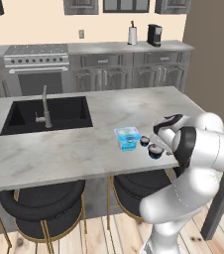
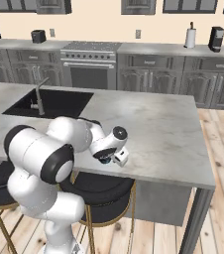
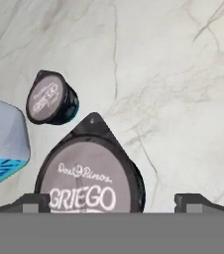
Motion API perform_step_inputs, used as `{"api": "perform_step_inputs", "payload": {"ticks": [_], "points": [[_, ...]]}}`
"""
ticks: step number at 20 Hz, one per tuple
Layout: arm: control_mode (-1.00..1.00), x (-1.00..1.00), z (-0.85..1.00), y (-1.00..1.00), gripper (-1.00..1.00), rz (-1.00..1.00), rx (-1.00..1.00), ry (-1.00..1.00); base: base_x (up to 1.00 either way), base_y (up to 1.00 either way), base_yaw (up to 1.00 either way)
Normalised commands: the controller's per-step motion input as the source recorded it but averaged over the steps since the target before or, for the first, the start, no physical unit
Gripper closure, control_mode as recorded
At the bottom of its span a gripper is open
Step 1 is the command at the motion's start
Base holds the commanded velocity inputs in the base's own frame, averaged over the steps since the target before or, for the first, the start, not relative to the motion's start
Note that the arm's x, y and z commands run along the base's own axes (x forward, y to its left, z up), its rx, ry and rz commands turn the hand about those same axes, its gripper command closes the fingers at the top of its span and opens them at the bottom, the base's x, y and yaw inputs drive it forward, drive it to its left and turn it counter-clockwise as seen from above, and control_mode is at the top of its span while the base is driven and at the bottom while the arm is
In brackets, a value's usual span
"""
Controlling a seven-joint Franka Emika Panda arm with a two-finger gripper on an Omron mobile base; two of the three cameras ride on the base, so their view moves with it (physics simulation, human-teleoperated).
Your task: Stack the yogurt containers by placing the smaller containers on top of the larger containers.
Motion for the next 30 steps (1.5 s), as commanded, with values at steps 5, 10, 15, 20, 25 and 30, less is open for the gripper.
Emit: {"api": "perform_step_inputs", "payload": {"ticks": [5, 10, 15, 20, 25, 30], "points": [[-1.0, 0.11, -0.11, 0.0, -1.0, 0.0, 0.0, 0.0, 0.0, 0.0, 0.0], [-1.0, 0.06, -0.1, 0.0, -1.0, 0.0, 0.0, 0.01, 0.0, 0.0, 0.0], [-1.0, 0.02, -0.06, 0.0, -1.0, 0.0, 0.0, 0.02, 0.0, 0.0, 0.0], [-1.0, 0.1, -0.05, 0.08, -1.0, 0.0, 0.0, 0.07, 0.0, 0.0, 0.0], [-1.0, 0.08, -0.02, 0.2, -1.0, -0.01, 0.0, 0.1, 0.0, 0.0, 0.0], [-1.0, 0.06, 0.0, 0.33, 1.0, -0.02, -0.02, 0.09, 0.0, 0.0, 0.0]]}}
